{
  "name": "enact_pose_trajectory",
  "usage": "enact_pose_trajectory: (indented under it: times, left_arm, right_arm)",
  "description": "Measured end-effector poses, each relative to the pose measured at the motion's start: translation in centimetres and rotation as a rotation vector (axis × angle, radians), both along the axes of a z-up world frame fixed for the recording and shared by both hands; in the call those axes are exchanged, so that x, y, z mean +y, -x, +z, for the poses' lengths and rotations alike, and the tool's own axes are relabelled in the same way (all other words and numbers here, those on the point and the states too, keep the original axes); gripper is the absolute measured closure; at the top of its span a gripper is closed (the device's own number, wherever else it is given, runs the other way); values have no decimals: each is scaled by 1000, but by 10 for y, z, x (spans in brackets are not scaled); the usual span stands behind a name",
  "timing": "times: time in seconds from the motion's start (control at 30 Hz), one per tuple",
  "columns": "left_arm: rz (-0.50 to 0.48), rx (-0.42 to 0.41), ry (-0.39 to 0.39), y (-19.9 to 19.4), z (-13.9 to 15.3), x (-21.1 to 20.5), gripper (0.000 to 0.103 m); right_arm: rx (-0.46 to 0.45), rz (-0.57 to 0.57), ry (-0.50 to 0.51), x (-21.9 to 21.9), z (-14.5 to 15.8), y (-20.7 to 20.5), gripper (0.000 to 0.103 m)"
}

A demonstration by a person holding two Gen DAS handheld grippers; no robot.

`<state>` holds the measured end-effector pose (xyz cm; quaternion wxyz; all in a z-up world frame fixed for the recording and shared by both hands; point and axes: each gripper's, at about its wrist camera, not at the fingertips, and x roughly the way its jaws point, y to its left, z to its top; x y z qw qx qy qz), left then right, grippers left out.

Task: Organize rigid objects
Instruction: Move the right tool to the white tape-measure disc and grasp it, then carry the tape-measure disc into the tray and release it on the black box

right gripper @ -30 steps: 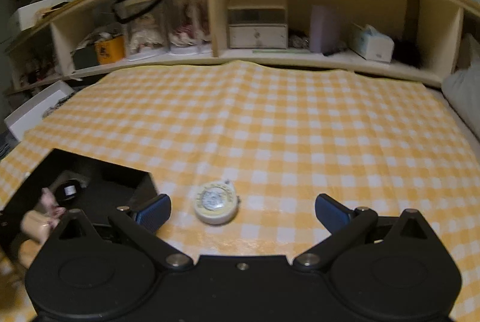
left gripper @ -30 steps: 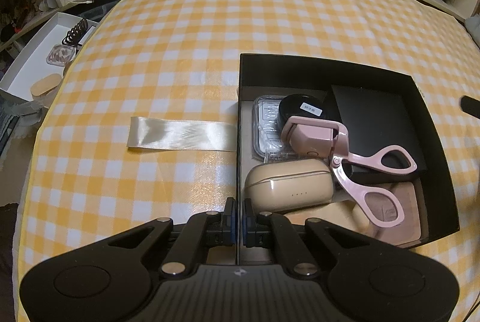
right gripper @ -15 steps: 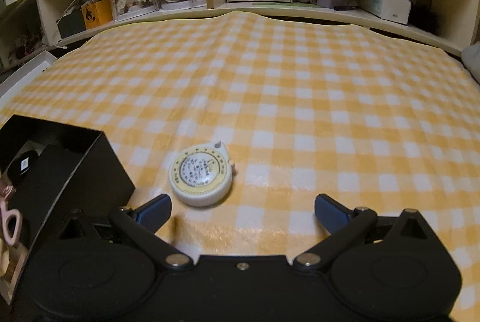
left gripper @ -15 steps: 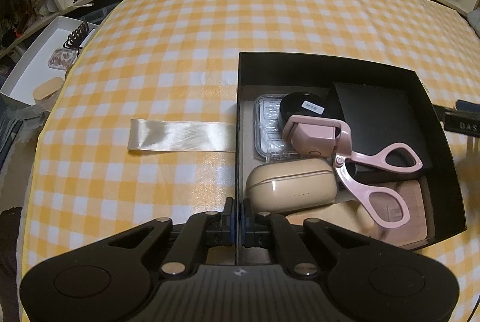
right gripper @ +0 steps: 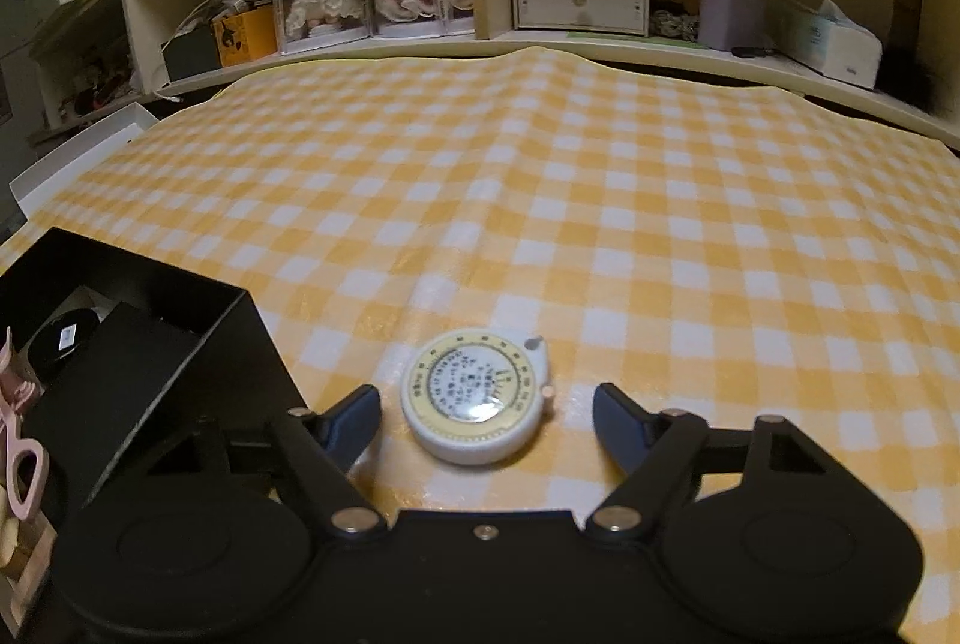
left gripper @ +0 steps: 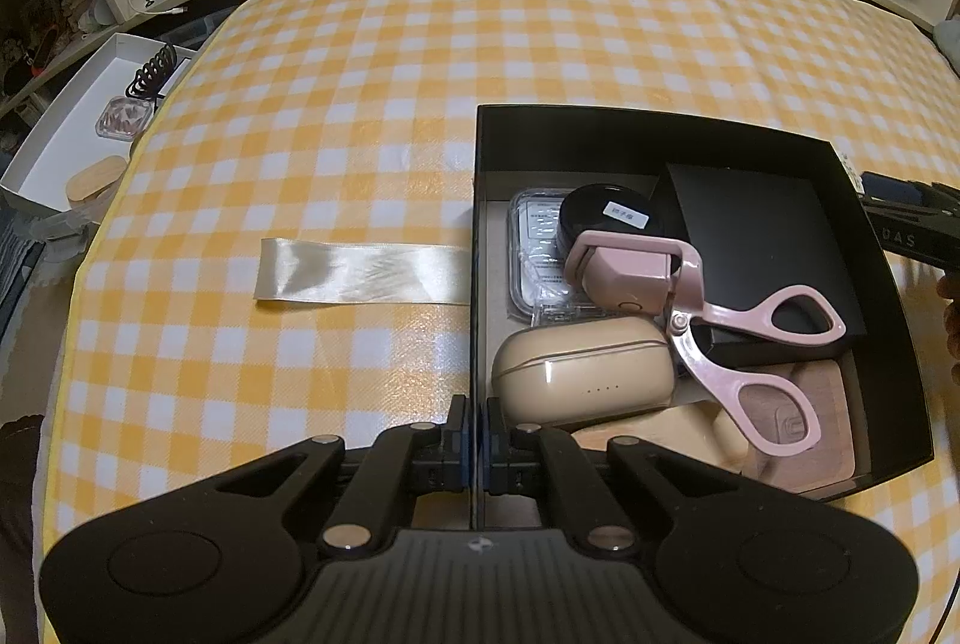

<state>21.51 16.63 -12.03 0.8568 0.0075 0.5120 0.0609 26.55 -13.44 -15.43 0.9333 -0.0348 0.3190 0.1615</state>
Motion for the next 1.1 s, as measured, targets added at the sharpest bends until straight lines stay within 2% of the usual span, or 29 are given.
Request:
enact_pose_trajectory:
  times: [0.07, 0.33, 0.6, 0.9, 1.1]
  left_arm:
    - [2, 0, 2, 0, 0, 0, 101]
    - [16, -1, 19, -2, -2, 2, 101]
    - [25, -27, 28, 2, 5, 8, 101]
    - [14, -21, -10, 7, 4, 1, 100]
    - [11, -23, -14, 14, 5, -6, 100]
  right_arm:
    - [-3, 4, 1, 1, 1, 1, 46]
    - [11, -10, 14, 0, 8, 7, 47]
    - [-50, -28, -81, -5, 48, 30, 47]
    - [-59, 45, -191, 15, 84, 69, 47]
    - [-43, 118, -188, 43, 91, 86, 47]
